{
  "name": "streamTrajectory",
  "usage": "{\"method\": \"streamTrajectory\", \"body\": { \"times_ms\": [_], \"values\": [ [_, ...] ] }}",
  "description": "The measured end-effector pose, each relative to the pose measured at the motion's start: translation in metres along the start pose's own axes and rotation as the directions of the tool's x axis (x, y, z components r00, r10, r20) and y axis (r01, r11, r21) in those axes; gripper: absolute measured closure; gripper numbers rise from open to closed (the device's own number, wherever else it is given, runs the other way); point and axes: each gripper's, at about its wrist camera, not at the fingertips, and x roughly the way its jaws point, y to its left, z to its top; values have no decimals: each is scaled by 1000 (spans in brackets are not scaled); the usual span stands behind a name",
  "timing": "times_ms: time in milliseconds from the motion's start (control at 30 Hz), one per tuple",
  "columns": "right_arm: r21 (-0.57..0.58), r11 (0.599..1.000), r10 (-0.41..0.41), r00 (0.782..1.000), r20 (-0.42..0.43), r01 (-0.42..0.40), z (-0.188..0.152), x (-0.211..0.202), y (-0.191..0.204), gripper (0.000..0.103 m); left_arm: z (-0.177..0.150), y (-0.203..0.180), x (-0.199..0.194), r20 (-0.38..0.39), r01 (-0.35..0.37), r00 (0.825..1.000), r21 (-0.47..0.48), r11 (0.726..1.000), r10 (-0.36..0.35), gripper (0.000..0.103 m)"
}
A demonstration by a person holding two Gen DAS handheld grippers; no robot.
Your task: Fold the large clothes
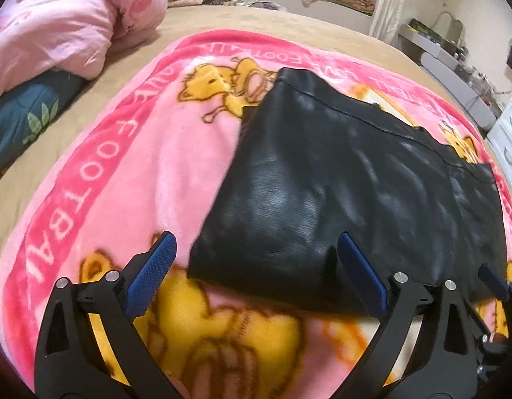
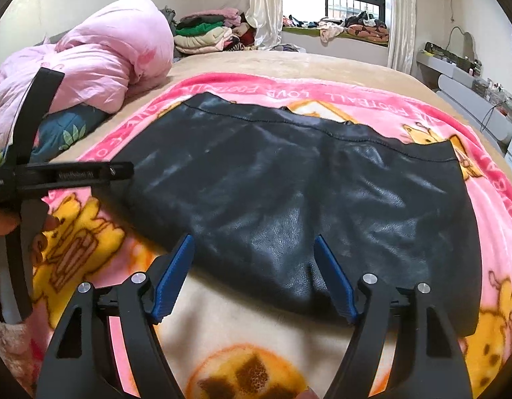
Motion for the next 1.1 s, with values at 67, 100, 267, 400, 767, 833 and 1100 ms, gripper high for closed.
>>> {"method": "streamTrajectory", "body": {
  "times_ms": [67,100,267,400,767,833,1100],
  "values": [
    [14,1000,0,1000,5,0,0,2,-3,30,2,6,6,-16,8,1000,-22,1000,-9,12],
    [27,1000,-1,1000,12,0,1,2,-5,30,2,8,9,-21,15,1000,-31,999,-16,12],
    [75,997,31,999,-35,-28,4,19,-11,44,7,20,26,-51,100,993,-104,990,-106,12],
    [76,997,28,995,-92,-21,1,36,-12,46,8,22,39,-64,178,979,-169,969,-191,16],
    [83,994,81,990,-116,-71,-1,32,-16,42,6,8,31,-55,183,980,-117,976,-190,52],
    [69,995,79,988,-131,-70,-3,29,-15,38,0,5,21,-53,189,979,-98,977,-194,56],
    [101,991,93,995,-35,-89,9,5,-26,41,-20,-5,0,-60,198,978,-29,980,-200,58]
  ]
}}
